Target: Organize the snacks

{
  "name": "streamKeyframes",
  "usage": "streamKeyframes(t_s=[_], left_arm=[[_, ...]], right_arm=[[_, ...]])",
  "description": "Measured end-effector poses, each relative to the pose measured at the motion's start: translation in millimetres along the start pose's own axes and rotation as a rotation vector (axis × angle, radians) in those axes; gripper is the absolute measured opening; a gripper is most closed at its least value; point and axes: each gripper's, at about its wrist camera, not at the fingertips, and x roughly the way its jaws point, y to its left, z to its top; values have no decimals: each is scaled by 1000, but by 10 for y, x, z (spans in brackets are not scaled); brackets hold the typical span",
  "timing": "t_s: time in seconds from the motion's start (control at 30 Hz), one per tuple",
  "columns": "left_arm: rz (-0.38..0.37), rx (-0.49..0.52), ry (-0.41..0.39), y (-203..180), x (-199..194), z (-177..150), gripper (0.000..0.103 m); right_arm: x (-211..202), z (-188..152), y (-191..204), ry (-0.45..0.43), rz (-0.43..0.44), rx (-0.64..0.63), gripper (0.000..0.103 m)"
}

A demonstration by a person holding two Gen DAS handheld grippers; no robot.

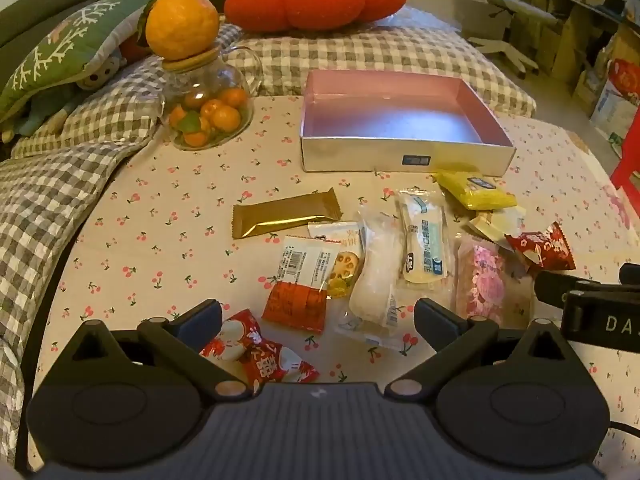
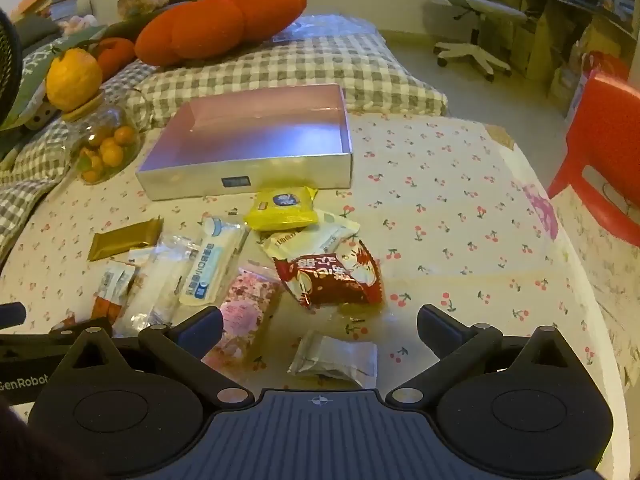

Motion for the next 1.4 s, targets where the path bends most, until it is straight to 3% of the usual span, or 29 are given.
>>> streamKeyframes(t_s=[1.4], left_arm=[[-2, 4, -13, -25, -17, -23, 103]], right_arm=[[5, -20, 44, 9, 5, -2, 103]])
